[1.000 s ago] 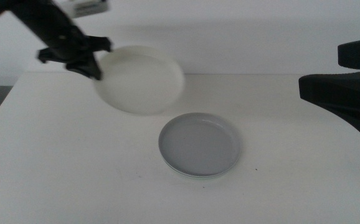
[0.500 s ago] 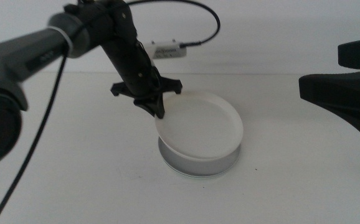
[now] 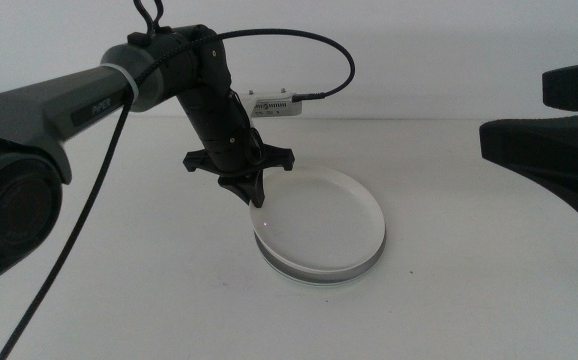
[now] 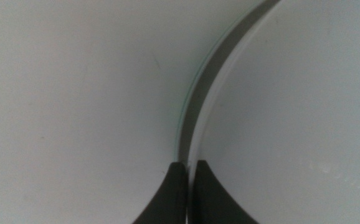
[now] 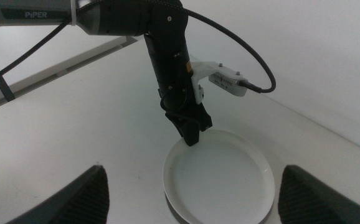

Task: Stack the three bowls on top of each other.

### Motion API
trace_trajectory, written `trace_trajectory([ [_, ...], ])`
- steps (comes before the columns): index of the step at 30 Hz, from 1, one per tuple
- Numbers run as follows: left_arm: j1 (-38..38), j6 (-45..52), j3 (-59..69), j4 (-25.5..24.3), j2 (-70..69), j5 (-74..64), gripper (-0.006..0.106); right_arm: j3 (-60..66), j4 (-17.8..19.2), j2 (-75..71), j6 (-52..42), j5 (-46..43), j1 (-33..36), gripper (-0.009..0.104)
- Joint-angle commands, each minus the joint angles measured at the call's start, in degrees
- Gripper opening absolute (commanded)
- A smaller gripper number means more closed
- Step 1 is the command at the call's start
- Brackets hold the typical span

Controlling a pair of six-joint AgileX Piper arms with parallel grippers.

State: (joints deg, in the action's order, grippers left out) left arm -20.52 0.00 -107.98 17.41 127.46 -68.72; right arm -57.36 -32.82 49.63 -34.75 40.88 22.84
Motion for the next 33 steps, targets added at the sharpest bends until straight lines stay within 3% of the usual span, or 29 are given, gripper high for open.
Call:
trace_trajectory([
  [1, -0.17, 0.00, -0.10, -0.04, -0.35, 0.50, -0.002, 0.42, -0.29, -0.13, -0.70, -0.51, 0.10, 0.093],
  [3, -0.17, 0.00, -0.10, -0.39, -0.35, 0.55, 0.000, 0.42, -0.29, -0.13, -0.70, -0.51, 0.10, 0.093],
  [7, -0.17, 0.00, -0.10, -0.62, -0.35, 1.18, 0.015, 0.42, -0.29, -0.13, -0.70, -0.51, 0.10, 0.093],
  [15, -0.05, 0.00, -1.38, -0.90, -0.47, -0.02, 0.070, 0.42, -0.29, -0.13, -0.70, -0.51, 0.10, 0.093],
  [19, 1.40, -2.17, -6.19, -5.08, -0.85, -1.24, 0.094, 0.42, -0.29, -0.13, -0.70, -0.51, 0.10, 0.093],
  [27, 8.21, -4.64, -5.21, -9.94, -15.72, -1.24, 0.094, 0.42, -0.29, -0.13, -0.70, -0.51, 0.10, 0.093],
  [33, 10.31, -5.22, 15.96, -16.19, -40.11, 11.26, 0.094, 0.42, -0.29, -0.13, -0.70, -0.51, 0.10, 0.093],
])
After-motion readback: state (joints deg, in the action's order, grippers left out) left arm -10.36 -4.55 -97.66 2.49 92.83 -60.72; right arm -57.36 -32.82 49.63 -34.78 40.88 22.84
